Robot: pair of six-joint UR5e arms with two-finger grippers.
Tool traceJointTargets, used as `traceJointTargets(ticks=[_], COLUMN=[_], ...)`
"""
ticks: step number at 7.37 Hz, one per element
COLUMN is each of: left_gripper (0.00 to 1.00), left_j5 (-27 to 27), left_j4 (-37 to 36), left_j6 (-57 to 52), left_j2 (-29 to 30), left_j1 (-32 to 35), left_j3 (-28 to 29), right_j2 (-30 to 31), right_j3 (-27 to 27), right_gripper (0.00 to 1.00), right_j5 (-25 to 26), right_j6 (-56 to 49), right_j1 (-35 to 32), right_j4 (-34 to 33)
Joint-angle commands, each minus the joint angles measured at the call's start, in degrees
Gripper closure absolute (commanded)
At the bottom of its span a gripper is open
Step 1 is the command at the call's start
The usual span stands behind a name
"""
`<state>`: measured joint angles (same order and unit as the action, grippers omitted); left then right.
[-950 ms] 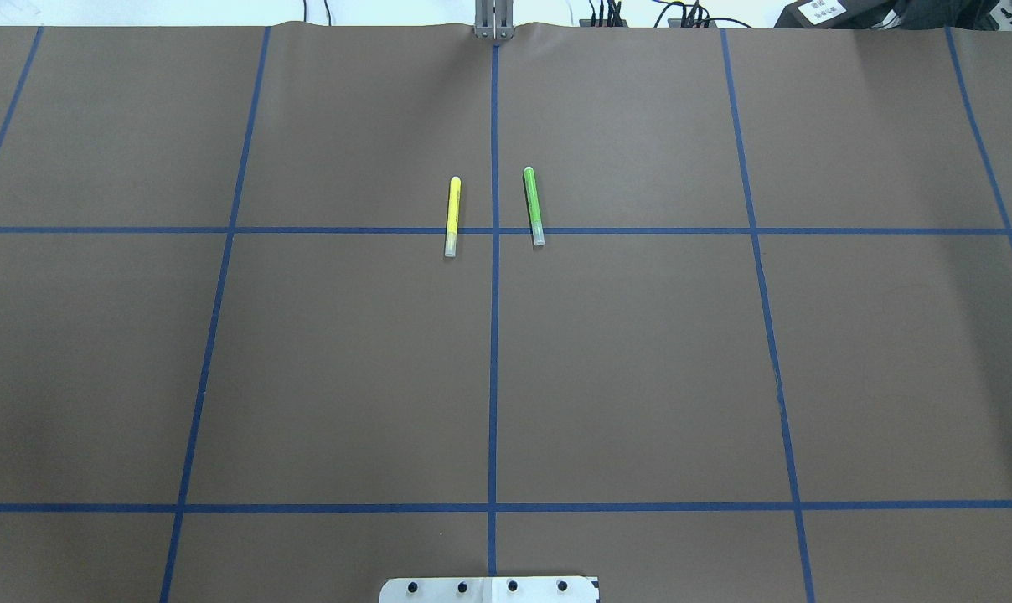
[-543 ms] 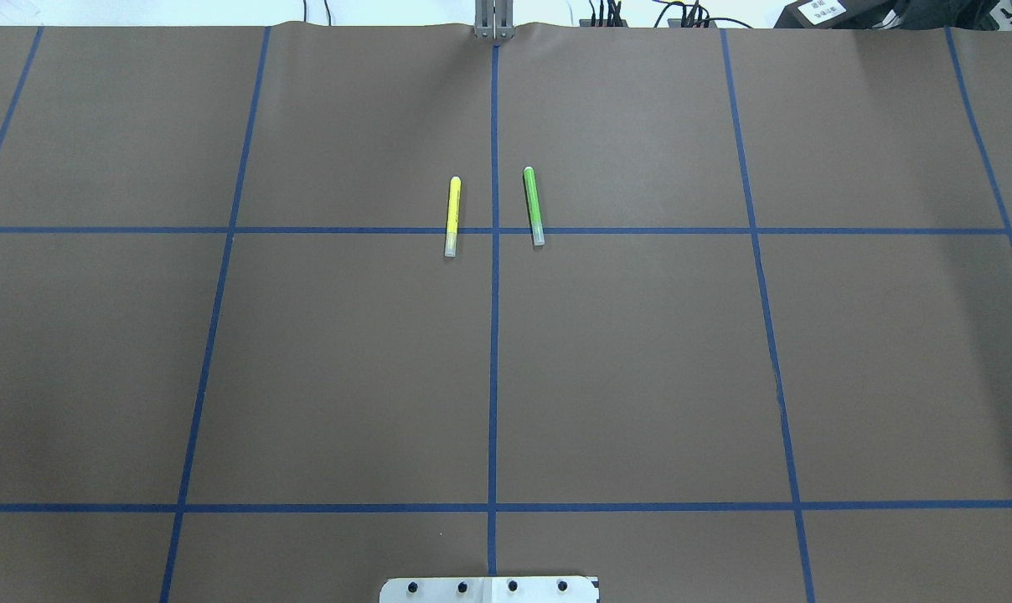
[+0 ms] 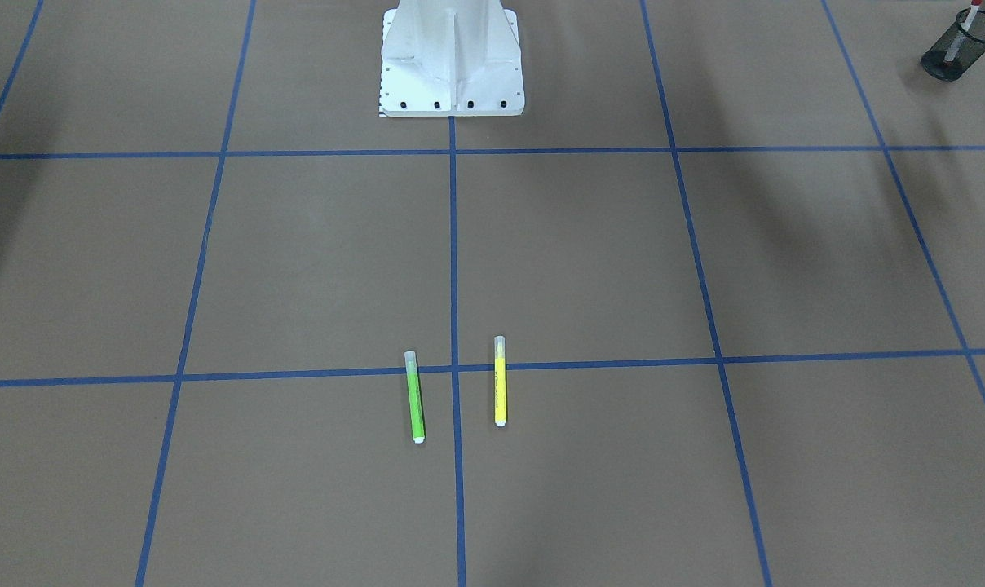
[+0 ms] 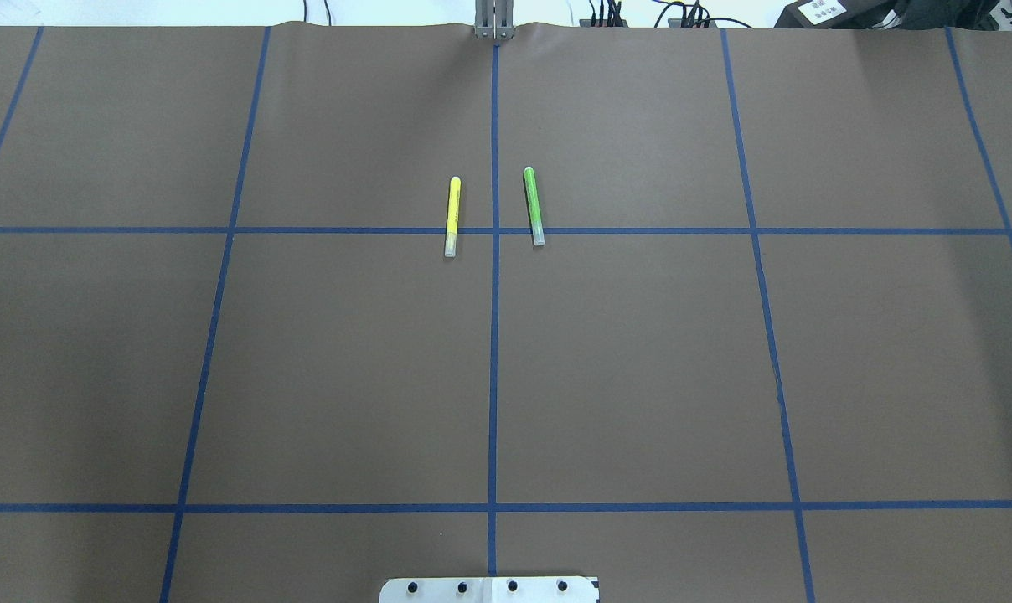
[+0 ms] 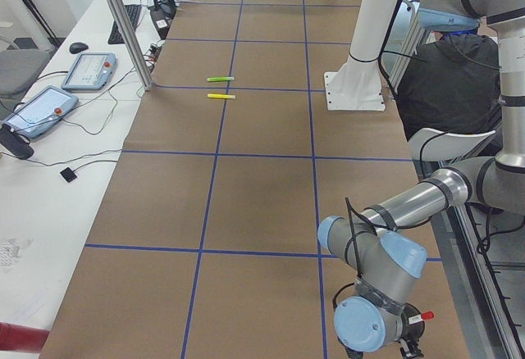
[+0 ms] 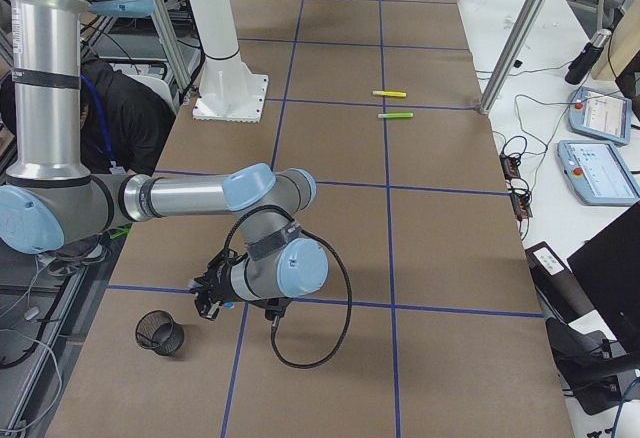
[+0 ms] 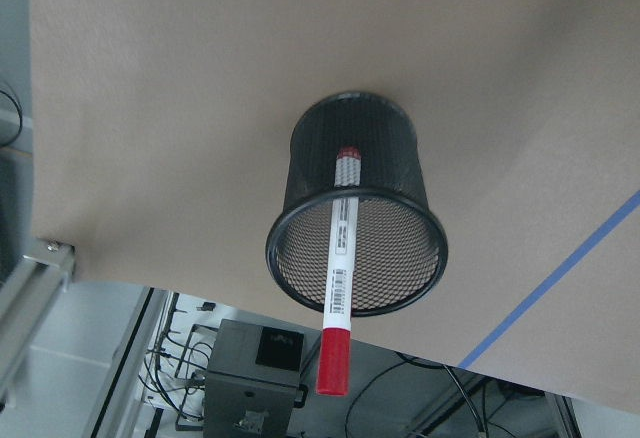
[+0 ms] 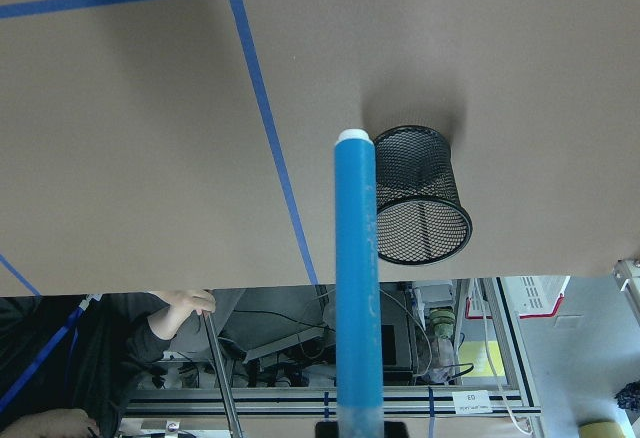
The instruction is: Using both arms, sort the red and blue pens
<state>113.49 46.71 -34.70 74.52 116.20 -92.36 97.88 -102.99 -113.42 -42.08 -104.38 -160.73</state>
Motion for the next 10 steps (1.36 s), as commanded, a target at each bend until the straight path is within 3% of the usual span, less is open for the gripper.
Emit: traceJointTargets(ticks=[1,3,5,7,10], left_gripper=[0.0,0.0,0.0,0.0,0.0], left_j5=[6.0,6.7,11.6,11.8,11.8], left_j4=[1.9,1.9,1.9,1.7,1.8], left_j6=[0.3,0.2,0.2,0.2,-0.1], left_j2=[5.9,8.3,8.5,8.5,7.7], left_j1=[-0.2,-0.2,-0.3,-0.3,-0.4], left_j3=[-1.1,-4.2,-6.4,-10.3,-11.5], right_j2=[3.1,4.1,5.9,6.9,5.9], right_j3=[0.2,2.0,3.8,7.9,13.6], right_gripper=[1.0,1.0,1.0,1.0,1.0], right_j5=[1.6,3.5,4.9,5.1,3.1], right_j6=[-0.1,-0.1,-0.1,0.0,0.7], right_j1=[-0.3,-0.7,-0.9,-1.0,-0.8], right_j4=[-0.3,-0.6,-0.7,-0.2,0.5])
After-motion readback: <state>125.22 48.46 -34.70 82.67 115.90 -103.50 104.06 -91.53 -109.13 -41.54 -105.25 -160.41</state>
